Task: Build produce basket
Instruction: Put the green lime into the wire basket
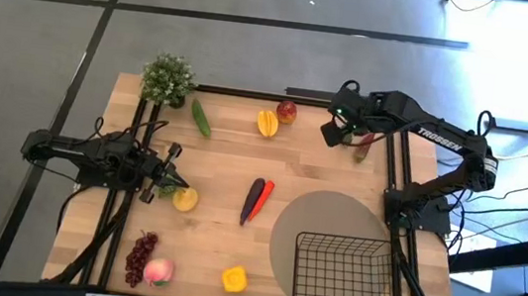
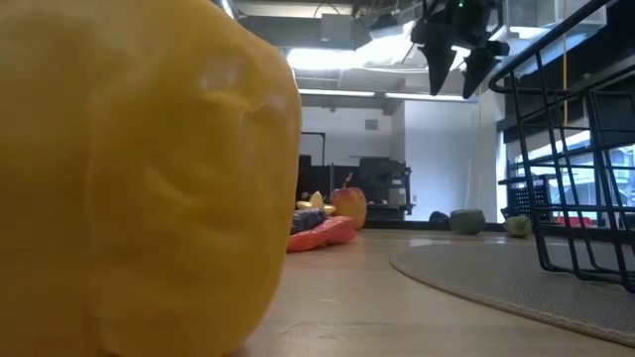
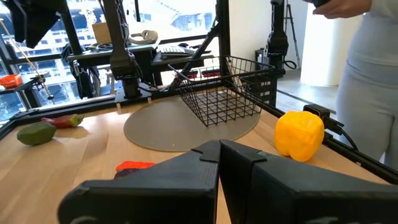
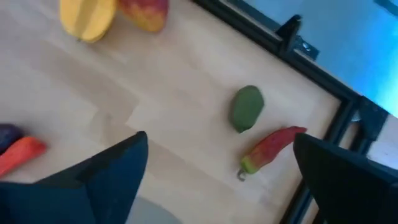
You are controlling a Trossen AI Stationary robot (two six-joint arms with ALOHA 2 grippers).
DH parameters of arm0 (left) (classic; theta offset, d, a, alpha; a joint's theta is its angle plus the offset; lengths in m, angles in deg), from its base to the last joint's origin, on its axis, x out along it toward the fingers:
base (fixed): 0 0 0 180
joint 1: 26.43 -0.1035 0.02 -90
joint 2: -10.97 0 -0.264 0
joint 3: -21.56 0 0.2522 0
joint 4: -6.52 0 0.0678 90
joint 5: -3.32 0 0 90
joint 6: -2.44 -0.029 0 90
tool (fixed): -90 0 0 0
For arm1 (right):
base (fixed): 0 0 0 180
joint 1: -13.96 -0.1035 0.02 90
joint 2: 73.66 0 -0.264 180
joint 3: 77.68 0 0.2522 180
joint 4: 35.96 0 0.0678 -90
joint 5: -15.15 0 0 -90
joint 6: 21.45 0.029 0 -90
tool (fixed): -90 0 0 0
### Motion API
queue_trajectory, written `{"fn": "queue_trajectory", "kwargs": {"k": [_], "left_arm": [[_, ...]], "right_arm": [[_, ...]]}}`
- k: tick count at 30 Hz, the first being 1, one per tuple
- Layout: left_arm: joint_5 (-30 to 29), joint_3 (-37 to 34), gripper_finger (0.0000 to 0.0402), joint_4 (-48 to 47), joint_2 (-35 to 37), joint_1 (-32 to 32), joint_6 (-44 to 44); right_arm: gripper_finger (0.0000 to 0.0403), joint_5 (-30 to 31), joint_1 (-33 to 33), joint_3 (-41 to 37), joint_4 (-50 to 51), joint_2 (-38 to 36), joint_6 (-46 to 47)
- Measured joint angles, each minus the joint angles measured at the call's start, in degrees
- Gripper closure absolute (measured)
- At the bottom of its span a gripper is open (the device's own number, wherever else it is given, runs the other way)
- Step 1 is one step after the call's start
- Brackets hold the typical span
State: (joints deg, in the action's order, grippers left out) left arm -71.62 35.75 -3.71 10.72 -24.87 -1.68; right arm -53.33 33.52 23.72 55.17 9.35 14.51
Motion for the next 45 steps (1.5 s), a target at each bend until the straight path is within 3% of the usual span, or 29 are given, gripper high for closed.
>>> {"fn": "queue_trajectory", "kwargs": {"k": [18, 22, 27, 30, 45], "left_arm": [[0.0, 0.0, 0.0401, 0.0, 0.0, 0.0, 0.0], [0.0, 0.0, 0.0401, 0.0, 0.0, 0.0, 0.0], [0.0, 0.0, 0.0401, 0.0, 0.0, 0.0, 0.0], [0.0, 0.0, 0.0401, 0.0, 0.0, 0.0, 0.0], [0.0, 0.0, 0.0401, 0.0, 0.0, 0.0, 0.0]], "right_arm": [[0.0028, -2.1, 12.7, 0.0, -0.4, 2.9, -8.6], [0.0028, -2.5, 13.6, 0.0, 0.1, 5.6, -9.5], [0.0028, -10.6, 14.2, 0.0, 1.5, 8.7, -9.4], [0.0028, -12.1, 14.1, 0.0, 1.5, 10.0, -9.2], [0.0028, -12.6, 12.8, 0.0, 0.0, 13.1, -4.4]]}}
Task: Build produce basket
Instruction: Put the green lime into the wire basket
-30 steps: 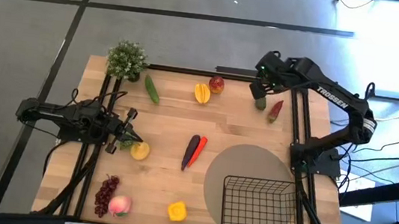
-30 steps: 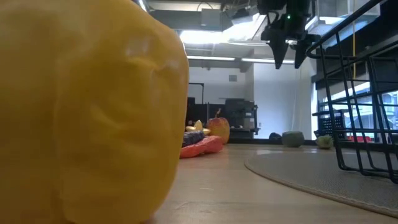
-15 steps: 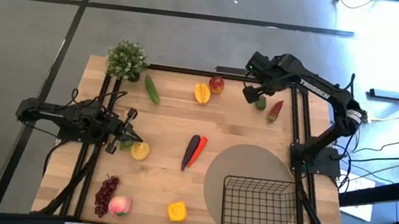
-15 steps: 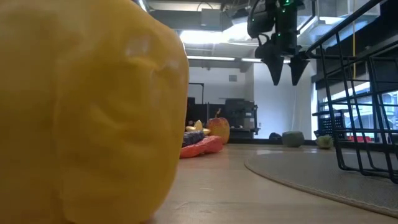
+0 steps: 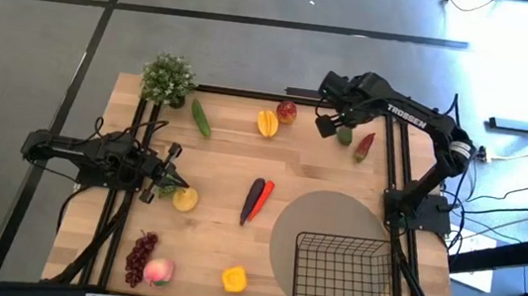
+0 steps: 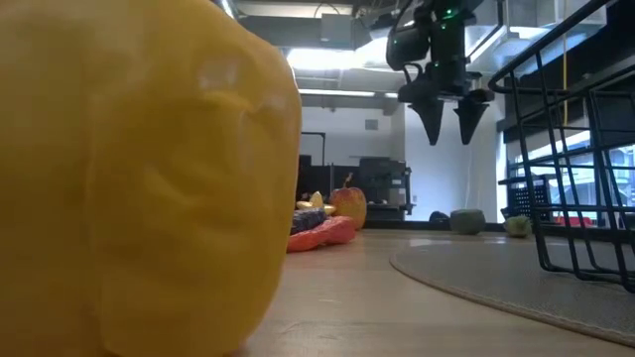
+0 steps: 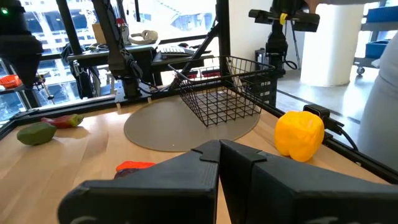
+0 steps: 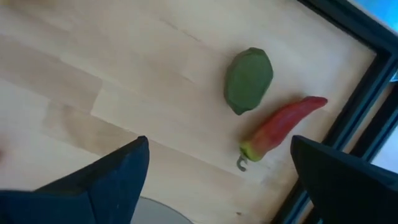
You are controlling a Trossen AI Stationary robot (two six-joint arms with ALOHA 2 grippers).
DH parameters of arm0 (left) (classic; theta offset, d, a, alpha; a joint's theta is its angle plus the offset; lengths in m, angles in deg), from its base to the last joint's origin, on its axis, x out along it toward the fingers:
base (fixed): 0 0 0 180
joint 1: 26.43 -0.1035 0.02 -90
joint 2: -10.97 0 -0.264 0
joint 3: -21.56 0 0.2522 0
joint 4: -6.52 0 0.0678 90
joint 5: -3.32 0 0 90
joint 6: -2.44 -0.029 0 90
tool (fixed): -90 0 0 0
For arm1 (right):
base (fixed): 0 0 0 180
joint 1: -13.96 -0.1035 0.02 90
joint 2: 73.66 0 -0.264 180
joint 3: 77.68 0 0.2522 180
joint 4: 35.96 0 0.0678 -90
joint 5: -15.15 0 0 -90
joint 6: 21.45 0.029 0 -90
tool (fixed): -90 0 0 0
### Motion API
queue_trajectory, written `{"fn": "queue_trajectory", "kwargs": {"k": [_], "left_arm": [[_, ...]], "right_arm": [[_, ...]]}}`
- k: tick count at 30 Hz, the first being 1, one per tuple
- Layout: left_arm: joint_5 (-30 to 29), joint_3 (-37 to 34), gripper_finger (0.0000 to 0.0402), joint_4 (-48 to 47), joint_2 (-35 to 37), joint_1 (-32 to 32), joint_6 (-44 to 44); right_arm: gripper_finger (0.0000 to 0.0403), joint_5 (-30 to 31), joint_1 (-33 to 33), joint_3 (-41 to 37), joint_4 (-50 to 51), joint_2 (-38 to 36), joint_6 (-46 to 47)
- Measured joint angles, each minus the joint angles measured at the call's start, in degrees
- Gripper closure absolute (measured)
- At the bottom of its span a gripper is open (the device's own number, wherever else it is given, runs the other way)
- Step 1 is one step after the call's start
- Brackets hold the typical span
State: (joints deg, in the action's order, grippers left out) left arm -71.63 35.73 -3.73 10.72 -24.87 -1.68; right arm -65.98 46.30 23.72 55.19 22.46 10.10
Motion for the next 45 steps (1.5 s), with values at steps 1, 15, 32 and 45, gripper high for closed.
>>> {"fn": "queue_trajectory", "kwargs": {"k": [1, 15, 32, 45], "left_arm": [[0.0, 0.0, 0.0401, 0.0, 0.0, 0.0, 0.0], [-13.1, 3.2, 0.0401, 0.5, -0.2, -0.1, 4.6], [-22.4, 22.0, 0.0401, -15.4, -15.6, -0.1, 4.5], [-23.5, 31.2, 0.0401, -21.1, -28.9, -0.1, 5.4]], "right_arm": [[0.0028, -0.2, 0.0, 0.0, -0.1, 0.2, 1.1], [0.0027, -1.2, 1.4, 0.0, 0.2, 5.1, 2.9], [0.0027, -4.0, 2.1, -1.6, 3.9, 7.1, 5.5], [0.0027, 3.3, 4.0, -13.5, -8.1, 7.1, 10.2]]}}
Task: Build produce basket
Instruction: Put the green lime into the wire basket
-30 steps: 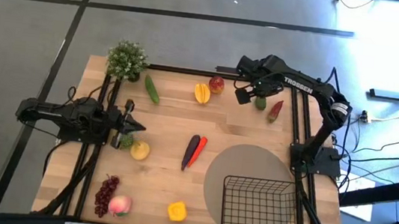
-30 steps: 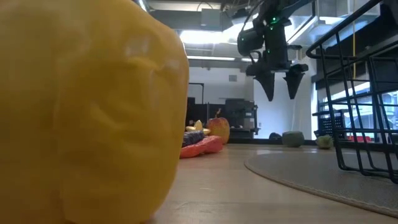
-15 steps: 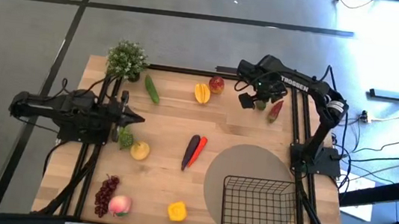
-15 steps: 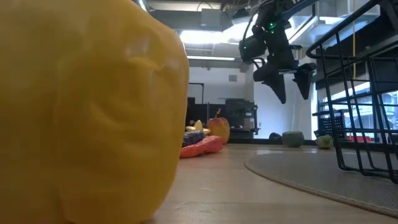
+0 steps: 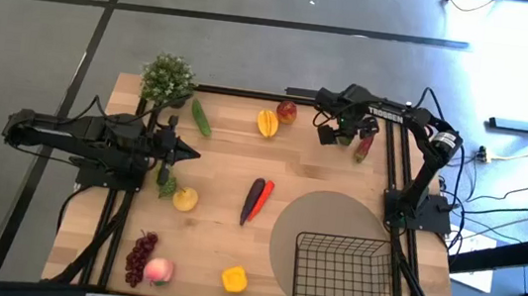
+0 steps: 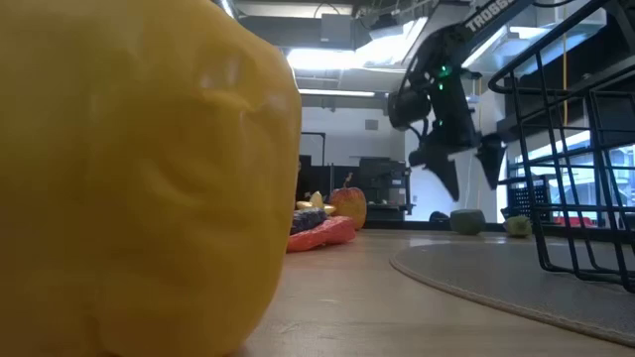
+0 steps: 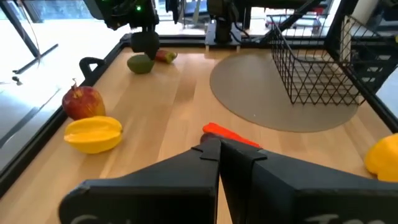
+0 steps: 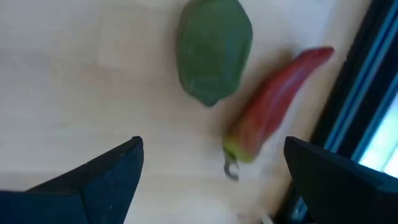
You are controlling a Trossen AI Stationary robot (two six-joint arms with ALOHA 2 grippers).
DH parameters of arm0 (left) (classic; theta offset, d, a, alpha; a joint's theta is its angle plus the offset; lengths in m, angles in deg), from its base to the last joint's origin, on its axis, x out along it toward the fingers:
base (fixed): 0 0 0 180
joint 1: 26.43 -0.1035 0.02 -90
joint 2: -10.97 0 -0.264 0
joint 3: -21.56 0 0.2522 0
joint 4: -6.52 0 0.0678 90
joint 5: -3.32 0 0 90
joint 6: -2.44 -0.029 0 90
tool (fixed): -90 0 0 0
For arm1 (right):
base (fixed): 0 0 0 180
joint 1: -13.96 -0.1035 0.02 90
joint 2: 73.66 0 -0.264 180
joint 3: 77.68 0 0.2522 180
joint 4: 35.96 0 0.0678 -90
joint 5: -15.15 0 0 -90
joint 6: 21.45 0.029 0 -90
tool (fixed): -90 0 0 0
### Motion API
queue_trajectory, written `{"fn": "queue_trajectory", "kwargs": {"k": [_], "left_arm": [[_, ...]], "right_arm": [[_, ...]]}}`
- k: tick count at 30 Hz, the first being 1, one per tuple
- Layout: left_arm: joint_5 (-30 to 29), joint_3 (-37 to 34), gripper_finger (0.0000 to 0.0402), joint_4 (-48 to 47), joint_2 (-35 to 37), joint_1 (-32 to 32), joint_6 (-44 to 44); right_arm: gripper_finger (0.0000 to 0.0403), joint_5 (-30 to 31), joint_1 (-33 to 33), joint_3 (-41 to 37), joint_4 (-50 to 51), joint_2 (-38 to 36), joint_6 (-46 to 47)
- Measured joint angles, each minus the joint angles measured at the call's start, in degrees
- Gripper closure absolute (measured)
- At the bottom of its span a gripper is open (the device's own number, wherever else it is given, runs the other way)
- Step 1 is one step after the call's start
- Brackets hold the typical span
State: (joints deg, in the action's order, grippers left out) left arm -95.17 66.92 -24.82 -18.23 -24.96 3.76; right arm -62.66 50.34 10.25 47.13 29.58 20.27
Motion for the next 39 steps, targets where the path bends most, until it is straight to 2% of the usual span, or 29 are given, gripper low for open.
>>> {"fn": "queue_trajectory", "kwargs": {"k": [3, 10, 19, 23, 28, 39], "left_arm": [[0.0, 0.1, 0.0401, 0.2, -0.5, 0.0, 0.1], [0.0, 0.1, 0.0401, 0.5, -0.5, 0.0, 0.1], [0.0, 0.1, 0.0401, 0.5, -0.5, 0.0, 0.2], [0.0, 0.1, 0.0401, 0.5, -0.5, 0.0, 0.2], [0.0, 0.1, 0.0401, 0.5, -0.5, 0.0, 0.2], [0.0, 0.1, 0.0401, 0.5, -0.5, 0.0, 0.2]], "right_arm": [[0.0027, 2.3, 0.0, -2.7, -5.7, 0.0, -1.5], [0.0027, 2.3, 0.9, -8.8, -16.0, 0.0, -4.6], [0.0028, 4.3, 1.9, -12.2, -20.4, 0.0, -3.2], [0.0041, 5.8, 1.9, -13.0, -22.5, 0.0, -2.9], [0.0088, 5.8, 1.9, -13.2, -23.7, 0.0, -2.9], [0.0246, 5.4, 1.9, -13.1, -23.7, 0.0, -2.9]]}}
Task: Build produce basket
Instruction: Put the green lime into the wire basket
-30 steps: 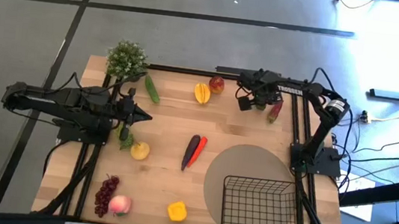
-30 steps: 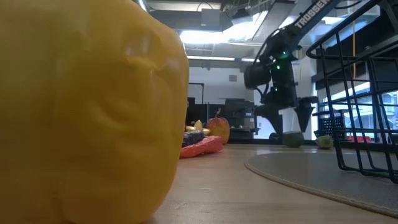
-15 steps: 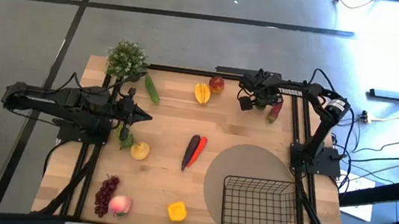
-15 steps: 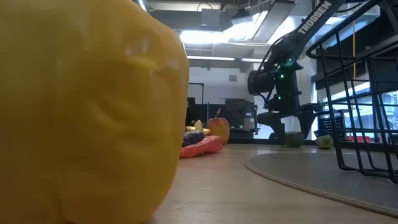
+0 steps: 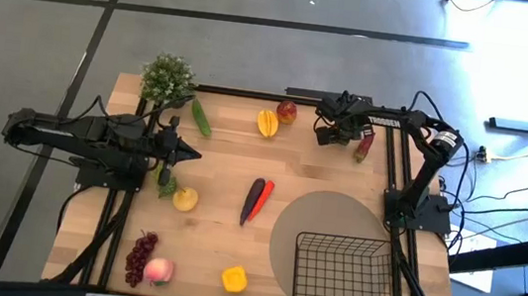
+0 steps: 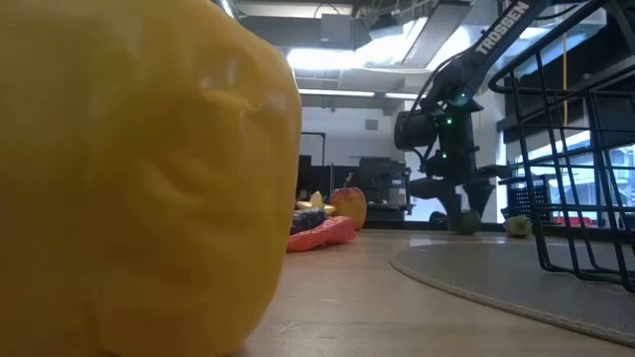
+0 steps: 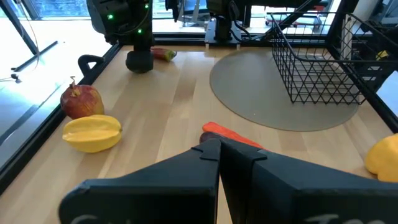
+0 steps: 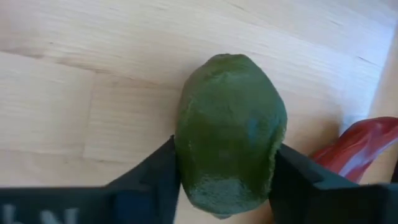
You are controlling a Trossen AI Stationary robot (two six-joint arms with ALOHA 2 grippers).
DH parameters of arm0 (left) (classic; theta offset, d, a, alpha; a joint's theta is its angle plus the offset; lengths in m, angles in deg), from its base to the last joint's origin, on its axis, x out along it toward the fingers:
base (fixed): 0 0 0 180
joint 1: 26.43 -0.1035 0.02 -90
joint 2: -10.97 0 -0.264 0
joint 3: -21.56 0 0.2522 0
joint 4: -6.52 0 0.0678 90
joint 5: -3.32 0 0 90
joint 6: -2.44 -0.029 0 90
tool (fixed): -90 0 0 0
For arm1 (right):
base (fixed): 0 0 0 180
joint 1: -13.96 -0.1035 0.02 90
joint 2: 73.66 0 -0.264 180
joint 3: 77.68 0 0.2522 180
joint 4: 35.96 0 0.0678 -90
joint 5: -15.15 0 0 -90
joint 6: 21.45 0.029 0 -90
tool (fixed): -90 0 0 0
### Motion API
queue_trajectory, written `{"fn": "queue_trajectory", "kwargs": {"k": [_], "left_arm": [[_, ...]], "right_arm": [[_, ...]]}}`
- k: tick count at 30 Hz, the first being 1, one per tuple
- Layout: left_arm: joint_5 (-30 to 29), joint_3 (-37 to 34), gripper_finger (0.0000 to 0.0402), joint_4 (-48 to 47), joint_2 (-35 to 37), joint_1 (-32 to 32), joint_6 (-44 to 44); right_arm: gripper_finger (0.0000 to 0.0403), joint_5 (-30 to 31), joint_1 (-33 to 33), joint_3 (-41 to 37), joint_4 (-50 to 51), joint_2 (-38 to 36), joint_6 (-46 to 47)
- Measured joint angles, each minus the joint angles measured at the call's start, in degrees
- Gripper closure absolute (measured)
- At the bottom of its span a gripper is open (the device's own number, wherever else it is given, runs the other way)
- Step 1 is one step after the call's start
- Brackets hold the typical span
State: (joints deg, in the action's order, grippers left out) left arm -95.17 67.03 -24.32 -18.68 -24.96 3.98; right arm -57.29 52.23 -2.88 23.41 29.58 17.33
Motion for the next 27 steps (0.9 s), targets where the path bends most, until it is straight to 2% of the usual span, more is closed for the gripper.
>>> {"fn": "queue_trajectory", "kwargs": {"k": [8, 14, 20, 23, 27], "left_arm": [[0.0, 0.0, 0.0401, 0.0, 0.0, 0.0, 0.0], [0.0, 0.0, 0.0401, 0.0, 0.0, 0.0, -0.1], [0.0, 0.0, 0.0401, 0.0, 0.0, 0.0, -0.8], [0.0, 0.0, 0.0401, 0.0, 0.0, 0.0, -3.3], [-0.8, 0.0, 0.0401, 0.1, 0.0, 0.0, -2.4]], "right_arm": [[0.0256, -0.6, -2.1, 0.2, 0.4, -0.2, -1.6], [0.0257, -1.0, -5.8, 3.5, 5.0, -2.7, -1.3], [0.0258, -0.9, -10.8, 8.7, 10.6, -8.4, 1.5], [0.0258, -0.8, -14.3, 10.9, 11.7, -12.2, 3.0], [0.0258, 0.2, -19.6, 13.6, 11.4, -17.9, 4.0]]}}
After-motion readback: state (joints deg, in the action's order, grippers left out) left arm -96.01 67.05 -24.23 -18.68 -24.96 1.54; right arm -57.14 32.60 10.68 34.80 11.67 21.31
